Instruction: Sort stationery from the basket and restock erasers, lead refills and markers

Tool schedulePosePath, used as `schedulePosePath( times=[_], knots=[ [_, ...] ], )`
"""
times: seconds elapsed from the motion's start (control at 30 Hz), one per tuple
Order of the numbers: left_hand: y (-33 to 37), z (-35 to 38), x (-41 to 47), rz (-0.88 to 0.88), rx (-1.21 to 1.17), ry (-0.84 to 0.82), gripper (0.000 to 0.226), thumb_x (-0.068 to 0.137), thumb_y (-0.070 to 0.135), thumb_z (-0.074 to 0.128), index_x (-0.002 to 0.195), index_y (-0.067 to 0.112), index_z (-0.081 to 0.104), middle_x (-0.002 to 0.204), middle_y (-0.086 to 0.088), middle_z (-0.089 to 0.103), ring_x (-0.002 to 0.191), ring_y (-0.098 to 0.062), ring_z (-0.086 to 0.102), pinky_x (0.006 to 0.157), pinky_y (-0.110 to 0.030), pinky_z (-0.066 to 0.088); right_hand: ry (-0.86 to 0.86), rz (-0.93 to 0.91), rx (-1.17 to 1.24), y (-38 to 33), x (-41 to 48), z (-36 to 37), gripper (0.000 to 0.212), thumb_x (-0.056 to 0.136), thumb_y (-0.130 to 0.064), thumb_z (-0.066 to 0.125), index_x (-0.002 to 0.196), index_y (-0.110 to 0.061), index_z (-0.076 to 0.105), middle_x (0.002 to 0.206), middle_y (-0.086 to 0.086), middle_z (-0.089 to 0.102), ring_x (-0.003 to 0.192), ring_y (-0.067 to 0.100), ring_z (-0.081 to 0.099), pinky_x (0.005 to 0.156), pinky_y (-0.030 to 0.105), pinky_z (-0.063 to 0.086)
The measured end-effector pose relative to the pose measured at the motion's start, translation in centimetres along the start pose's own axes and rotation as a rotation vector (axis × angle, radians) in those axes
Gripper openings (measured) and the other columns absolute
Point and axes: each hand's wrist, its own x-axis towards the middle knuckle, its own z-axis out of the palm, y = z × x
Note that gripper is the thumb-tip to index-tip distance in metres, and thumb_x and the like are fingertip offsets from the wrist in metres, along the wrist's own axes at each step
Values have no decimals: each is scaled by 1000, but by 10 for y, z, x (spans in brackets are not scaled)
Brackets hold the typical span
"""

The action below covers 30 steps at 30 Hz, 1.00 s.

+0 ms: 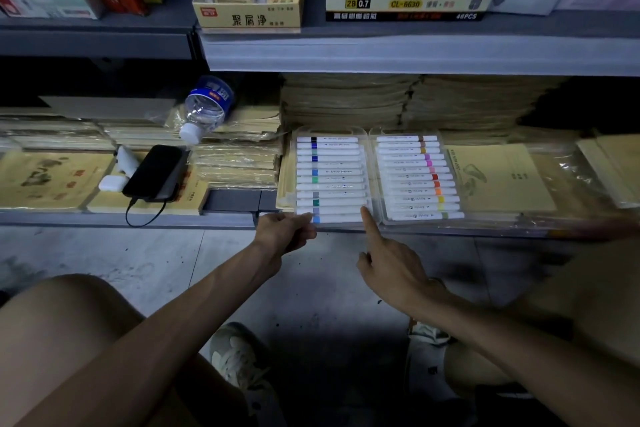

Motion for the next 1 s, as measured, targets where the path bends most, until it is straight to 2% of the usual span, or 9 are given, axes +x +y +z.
schedulePosePath(
  times=[0.1,0.2,0.3,0.4,0.53,0.63,0.73,0.87,1.0],
  knots=[
    [-1,-1,4,-15,-32,-19,32,89,23,77,115,5,68,91,-13,78,78,-22,75,74,-33,61,66,-7,59,-4,0,0,88,100,-29,49,161,-32,-14,63,-6,56,51,11,52,43,27,39],
    [-1,-1,6,-40,-46,-58,40,91,31,75,120,6,64,98,-15,79,90,-28,77,75,-34,62,-4,-30,-104,-3,9,-1,95,100,-46,48,156,-32,-28,66,-4,58,55,14,57,48,29,50],
    [2,0,7,-17,-37,-34,36,93,27,73,117,3,63,99,-19,78,94,-32,76,82,-37,63,-106,-28,-166,2,19,-3,104,97,-56,52,153,-34,-33,67,-3,58,58,15,60,51,32,55],
    [7,0,8,-3,-40,-16,26,93,25,73,107,3,66,97,-22,77,86,-30,76,85,-39,62,-122,-45,-150,0,21,-8,102,97,-56,53,156,-34,-28,69,-4,57,60,14,60,51,31,53],
    [9,1,9,-13,-71,-14,20,91,24,76,96,7,67,94,-20,77,79,-28,75,81,-37,62,-8,-34,-188,-8,32,-17,94,100,-53,48,157,-30,-23,68,-7,52,57,11,53,47,26,41],
    [11,-2,10,-5,-76,-9,24,91,21,74,106,4,66,100,-21,77,84,-29,74,82,-38,62,-46,-48,-247,-4,36,-15,95,102,-43,49,156,-30,-27,71,-7,51,58,12,52,46,25,37],
    [10,-6,12,-3,-42,-19,28,95,17,69,118,2,63,100,-19,78,84,-26,75,72,-34,60,-31,-59,-266,4,38,-12,90,105,-36,45,155,-33,-29,64,-6,47,54,13,51,45,25,37],
    [10,-5,10,76,117,11,25,96,23,67,113,4,63,100,-14,78,79,-23,76,74,-36,58,2,-73,-257,6,41,-15,80,107,-47,36,157,-33,-25,62,-5,45,53,14,50,47,26,40],
    [19,-9,7,283,533,100,31,89,34,73,106,11,62,100,-8,74,82,-24,74,79,-41,60,-53,-59,-234,2,39,-14,86,106,-44,40,155,-33,-29,68,-2,53,57,17,55,50,28,45]
  ],
)
